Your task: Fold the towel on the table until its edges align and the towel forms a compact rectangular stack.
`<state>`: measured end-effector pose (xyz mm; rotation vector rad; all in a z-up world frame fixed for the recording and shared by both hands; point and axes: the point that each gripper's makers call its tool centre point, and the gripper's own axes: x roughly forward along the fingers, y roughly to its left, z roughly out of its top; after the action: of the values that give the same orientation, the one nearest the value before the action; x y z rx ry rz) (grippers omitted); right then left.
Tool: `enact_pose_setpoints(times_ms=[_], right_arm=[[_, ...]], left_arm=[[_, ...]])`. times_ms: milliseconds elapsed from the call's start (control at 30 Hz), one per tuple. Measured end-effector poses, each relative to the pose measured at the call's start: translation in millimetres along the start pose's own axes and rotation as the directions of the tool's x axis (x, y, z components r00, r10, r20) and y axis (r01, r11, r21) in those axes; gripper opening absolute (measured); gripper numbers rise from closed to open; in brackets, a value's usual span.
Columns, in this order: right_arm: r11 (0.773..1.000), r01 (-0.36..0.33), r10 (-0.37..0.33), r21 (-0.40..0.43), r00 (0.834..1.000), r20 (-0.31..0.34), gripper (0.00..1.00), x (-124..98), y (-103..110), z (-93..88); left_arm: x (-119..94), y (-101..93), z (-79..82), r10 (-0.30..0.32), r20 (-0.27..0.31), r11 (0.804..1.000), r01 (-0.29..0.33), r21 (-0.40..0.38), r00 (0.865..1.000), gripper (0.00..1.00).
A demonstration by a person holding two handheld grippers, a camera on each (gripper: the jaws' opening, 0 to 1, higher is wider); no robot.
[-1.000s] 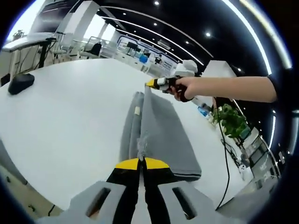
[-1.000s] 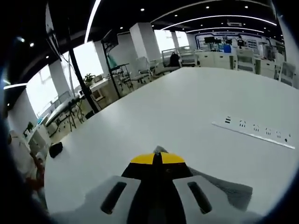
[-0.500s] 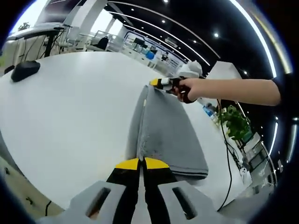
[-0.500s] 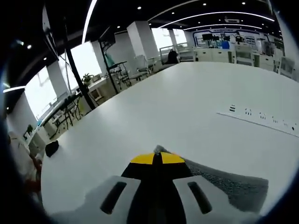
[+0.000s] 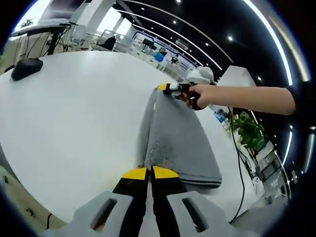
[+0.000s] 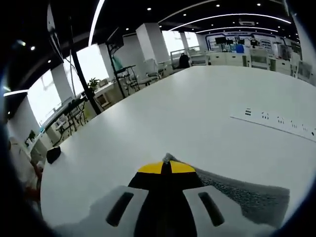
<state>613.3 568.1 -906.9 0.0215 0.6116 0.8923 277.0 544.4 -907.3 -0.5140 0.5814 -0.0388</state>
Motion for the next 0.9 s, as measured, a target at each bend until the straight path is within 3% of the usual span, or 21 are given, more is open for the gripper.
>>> enact_pose_setpoints(times_ms=[67,133,400,600,667,767,833,900], right_arm=[[1.0,0.002,-0.002,-0.009,1.0,0.003,0.01,2.2,1.3,1.3],[0.996,0.015,-0.016,-0.091,1.0,-0.017,0.01,0.8,2.3,1.7],[0.999,-0.011,0.01,-0.039,0.999,-0.044,0.03,0.1,2.3,3.7],[0.998,-0.014,0.011,-0.059,0.998,-0.054,0.09,-6.9,1.6,12.8],[0.996,-0.013,0.008,-0.09,0.999,-0.052,0.09,-14.6,0.3,17.3],[0.996,-0.012,0.008,-0.09,0.999,-0.047,0.1,-28.0,-3.1,21.2],[0.997,-0.009,0.004,-0.078,0.998,-0.062,0.11,-34.9,-7.6,17.6],[0.998,0.003,-0.008,-0.066,0.998,-0.064,0.13,-41.0,-14.9,16.4]], left_arm=[[0.2,0.7,-0.1,-0.003,-0.002,1.0,0.003,0.002,1.0,0.02],[0.0,1.1,-0.3,-0.008,-0.002,1.0,0.008,-0.008,1.0,0.02],[0.9,2.7,0.8,-0.004,-0.031,0.998,0.006,0.07,0.999,0.02],[3.3,3.1,2.9,-0.041,-0.103,0.988,0.056,0.142,0.994,0.03],[2.2,-4.5,9.3,-0.073,-0.106,0.981,0.091,0.172,0.992,0.05],[-0.4,-18.6,22.6,-0.137,-0.122,0.975,0.156,0.161,0.983,0.17],[-1.4,-32.5,34.7,-0.181,-0.102,0.962,0.198,0.187,0.978,0.2],[-0.4,-32.6,41.3,-0.175,-0.096,0.96,0.192,0.205,0.98,0.2]])
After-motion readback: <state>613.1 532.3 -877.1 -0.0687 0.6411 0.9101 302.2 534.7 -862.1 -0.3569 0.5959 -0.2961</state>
